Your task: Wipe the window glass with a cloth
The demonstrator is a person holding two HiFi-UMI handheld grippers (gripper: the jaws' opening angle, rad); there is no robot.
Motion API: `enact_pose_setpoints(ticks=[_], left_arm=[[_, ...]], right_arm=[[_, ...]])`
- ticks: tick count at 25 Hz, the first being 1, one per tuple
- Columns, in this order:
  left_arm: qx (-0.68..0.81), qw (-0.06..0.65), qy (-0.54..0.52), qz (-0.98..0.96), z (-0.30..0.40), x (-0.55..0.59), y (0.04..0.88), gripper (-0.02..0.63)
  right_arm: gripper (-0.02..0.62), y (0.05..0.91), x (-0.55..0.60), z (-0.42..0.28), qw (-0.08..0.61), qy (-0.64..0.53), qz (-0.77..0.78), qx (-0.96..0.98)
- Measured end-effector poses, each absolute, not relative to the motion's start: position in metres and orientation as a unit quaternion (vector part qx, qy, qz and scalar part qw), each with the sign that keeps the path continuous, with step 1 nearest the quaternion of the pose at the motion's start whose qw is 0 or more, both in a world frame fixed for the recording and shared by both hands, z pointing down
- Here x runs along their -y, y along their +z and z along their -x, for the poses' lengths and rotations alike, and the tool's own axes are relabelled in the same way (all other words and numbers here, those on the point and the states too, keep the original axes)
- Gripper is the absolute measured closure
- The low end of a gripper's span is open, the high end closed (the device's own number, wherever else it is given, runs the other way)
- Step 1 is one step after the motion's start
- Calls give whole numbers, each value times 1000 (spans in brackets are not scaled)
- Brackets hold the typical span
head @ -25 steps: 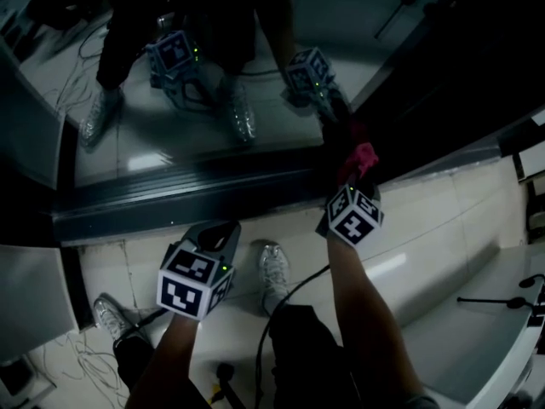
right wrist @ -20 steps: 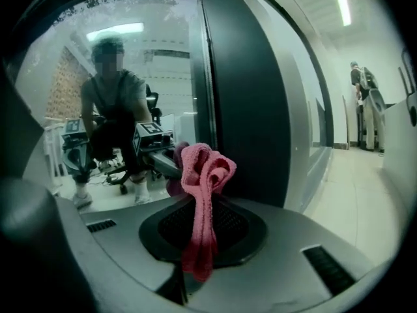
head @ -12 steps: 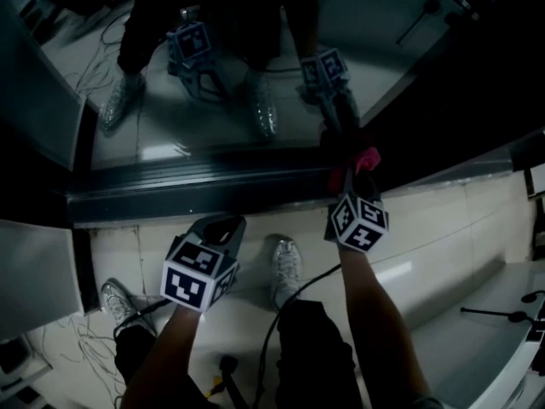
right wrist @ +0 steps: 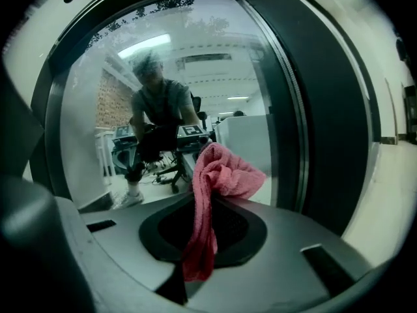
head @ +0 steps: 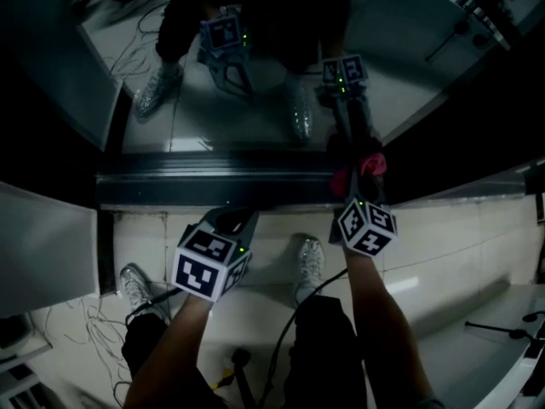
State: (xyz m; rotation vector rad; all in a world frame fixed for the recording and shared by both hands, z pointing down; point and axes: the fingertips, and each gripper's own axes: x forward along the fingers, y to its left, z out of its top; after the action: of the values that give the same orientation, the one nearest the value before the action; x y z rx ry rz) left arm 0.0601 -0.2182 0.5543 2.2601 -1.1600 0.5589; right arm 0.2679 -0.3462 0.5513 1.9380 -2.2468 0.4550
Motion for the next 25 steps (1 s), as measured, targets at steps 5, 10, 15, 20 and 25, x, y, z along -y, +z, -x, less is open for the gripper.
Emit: enact_pose_setpoints(ticks=[5, 10, 15, 20, 25], left_arm=[[442, 269, 209, -830, -37, 213, 553, 604], [462, 264, 201, -823, -14, 211, 541, 604], [479, 267, 198, -812, 16, 207, 535, 604], [494, 273, 197, -801, 44, 199, 527, 604], [509, 275, 203, -790, 72, 190, 528, 604]], right_arm=[[546, 548, 338, -225, 81, 146, -611, 774], [546, 546, 332, -188, 85, 151, -587, 791], [546, 543, 328, -153, 85, 157, -571, 801], [546, 542, 321, -114, 87, 156, -548, 817], [546, 541, 313, -74, 94, 153, -522, 834]])
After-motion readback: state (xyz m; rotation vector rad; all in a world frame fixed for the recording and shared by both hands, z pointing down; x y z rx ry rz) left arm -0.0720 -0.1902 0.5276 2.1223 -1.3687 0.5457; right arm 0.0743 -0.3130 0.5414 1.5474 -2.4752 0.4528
